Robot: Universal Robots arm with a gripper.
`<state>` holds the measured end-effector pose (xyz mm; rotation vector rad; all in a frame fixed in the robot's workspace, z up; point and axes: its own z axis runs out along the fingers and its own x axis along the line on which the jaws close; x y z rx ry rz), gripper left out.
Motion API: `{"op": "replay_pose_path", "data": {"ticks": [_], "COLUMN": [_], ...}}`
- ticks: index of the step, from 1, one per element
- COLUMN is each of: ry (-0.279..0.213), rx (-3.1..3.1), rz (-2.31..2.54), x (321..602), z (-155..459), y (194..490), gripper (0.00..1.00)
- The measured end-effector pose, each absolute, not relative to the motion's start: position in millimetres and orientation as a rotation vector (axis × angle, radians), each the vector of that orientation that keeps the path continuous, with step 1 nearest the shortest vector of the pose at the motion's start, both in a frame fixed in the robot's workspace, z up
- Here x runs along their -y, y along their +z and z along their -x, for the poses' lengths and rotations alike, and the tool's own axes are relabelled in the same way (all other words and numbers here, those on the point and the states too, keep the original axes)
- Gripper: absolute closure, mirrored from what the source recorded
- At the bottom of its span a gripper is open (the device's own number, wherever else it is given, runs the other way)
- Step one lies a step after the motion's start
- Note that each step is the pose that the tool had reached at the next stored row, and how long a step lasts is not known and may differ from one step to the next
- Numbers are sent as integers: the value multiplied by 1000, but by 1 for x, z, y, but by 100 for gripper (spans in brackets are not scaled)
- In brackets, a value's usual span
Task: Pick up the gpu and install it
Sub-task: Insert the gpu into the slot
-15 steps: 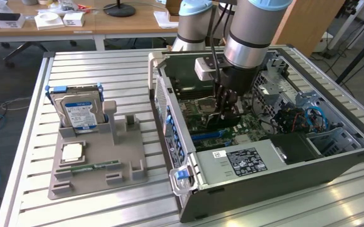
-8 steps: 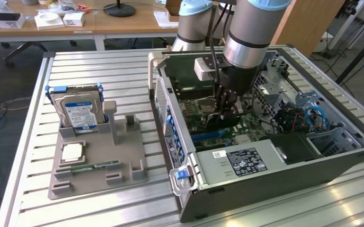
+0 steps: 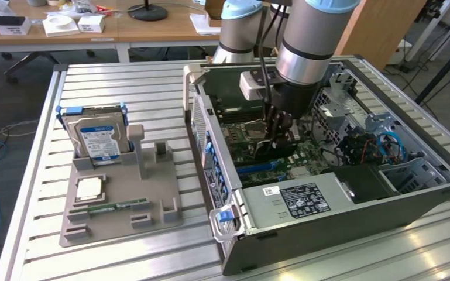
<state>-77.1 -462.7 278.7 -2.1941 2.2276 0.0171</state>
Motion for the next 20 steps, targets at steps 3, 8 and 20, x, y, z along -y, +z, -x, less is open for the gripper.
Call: {"op": "replay_pose_path", "data": {"ticks": [3, 8, 20], "ry": [17, 17, 17], "rx": [-2227, -2228, -2228], "rz": [2194, 2194, 2194], "x": [463, 463, 463], "z": [77, 77, 77], "y": [278, 276, 273], "gripper": [74, 74, 74]}}
